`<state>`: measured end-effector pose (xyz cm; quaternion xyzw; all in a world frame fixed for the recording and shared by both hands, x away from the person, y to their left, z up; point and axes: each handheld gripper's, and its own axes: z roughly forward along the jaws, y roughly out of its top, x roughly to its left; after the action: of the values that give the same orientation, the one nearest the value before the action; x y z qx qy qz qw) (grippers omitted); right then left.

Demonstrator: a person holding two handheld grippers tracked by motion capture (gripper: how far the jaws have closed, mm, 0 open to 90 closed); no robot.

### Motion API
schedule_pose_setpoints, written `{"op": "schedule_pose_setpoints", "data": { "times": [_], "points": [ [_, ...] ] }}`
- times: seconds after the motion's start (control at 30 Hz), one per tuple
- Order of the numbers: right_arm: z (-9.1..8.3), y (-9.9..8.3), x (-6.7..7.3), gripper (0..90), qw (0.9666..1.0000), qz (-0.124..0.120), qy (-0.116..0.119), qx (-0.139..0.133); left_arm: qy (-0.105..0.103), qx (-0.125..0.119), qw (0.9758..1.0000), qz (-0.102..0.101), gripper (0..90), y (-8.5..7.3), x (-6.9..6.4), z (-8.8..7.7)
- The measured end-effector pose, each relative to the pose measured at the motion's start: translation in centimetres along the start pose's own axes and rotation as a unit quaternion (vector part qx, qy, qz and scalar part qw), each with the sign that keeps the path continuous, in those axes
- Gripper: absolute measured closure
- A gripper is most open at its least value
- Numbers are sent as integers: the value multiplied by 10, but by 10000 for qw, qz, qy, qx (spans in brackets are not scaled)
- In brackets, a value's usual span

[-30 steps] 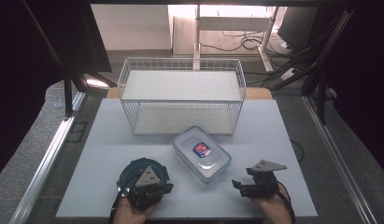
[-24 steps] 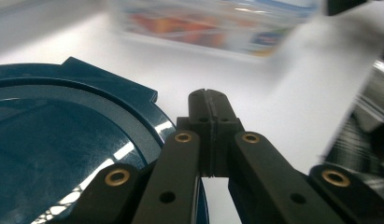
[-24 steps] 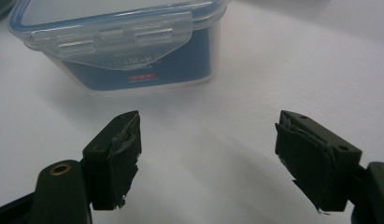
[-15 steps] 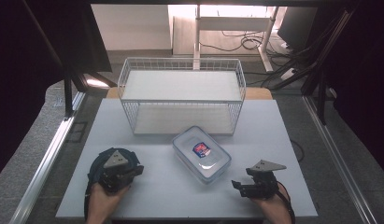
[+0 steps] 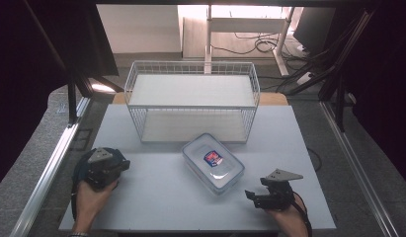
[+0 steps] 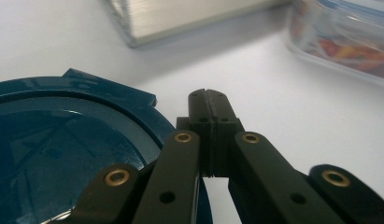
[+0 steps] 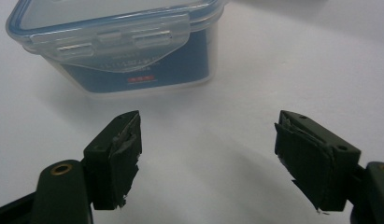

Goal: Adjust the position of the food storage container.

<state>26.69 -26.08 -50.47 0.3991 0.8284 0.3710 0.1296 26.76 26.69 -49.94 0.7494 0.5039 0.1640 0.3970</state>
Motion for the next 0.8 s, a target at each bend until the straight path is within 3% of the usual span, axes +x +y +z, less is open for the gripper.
{"op": "schedule_pose_setpoints", "data": {
  "times": [0.13, 0.2, 0.27, 0.3, 0.33, 0.37, 0.4, 0.43, 0.5, 0.6, 0.63, 0.67, 0.73, 0.77, 0.8],
  "points": [
    [-2, 1, -2, 229, 10000, 23, -19, -36, 18, -63, 10000, -27, 900, -2, 2, 0],
    [-5, 4, -5, 248, 9996, 219, 103, -129, 76, -261, 9996, 22, 859, -5, -2, -4],
    [-8, 7, -6, 271, 9995, 248, 138, -171, 80, -354, 9993, -28, 847, -6, -3, -6],
    [-13, 14, -6, 355, 9992, 277, 135, -259, -77, -603, 9980, -156, 849, -6, -5, -11],
    [-13, 14, -6, 355, 9992, 277, 135, -259, -77, -603, 9980, -156, 850, -6, -5, -11],
    [-17, 19, -7, 416, 9990, 280, 166, -321, -165, -694, 9972, -218, 850, -6, -8, -13],
    [-20, 31, -7, 560, 9984, 261, 252, -425, -243, -723, 9968, -250, 851, -6, -10, -13],
    [-20, 31, -7, 560, 9984, 261, 252, -425, -298, -706, 9967, -267, 851, -5, -12, -12],
    [-18, 45, -3, 693, 9991, 6, 184, -389, -336, -655, 9969, -266, 851, -5, -18, -7],
    [-2, 68, 1, 828, 9990, -281, 144, -305, -339, -497, 9980, -204, 854, -5, -27, 1],
    [15, 85, 0, 874, 9991, -318, 197, -209, -383, -430, 9982, -147, 870, -4, -32, 6],
    [15, 85, 0, 874, 9991, -318, 197, -209, -383, -430, 9982, -147, 878, -4, -32, 6],
    [36, 105, -2, 886, 9993, -322, 163, -122, -402, -381, 9985, -39, 892, -4, -37, 9],
    [56, 122, -3, 887, 9993, -369, 69, -36, -442, -337, 9984, 29, 900, -4, -40, 11],
    [56, 122, -3, 887, 9993, -369, 69, -36, -442, -337, 9984, 29, 900, -4, -40, 11]
  ]
}}
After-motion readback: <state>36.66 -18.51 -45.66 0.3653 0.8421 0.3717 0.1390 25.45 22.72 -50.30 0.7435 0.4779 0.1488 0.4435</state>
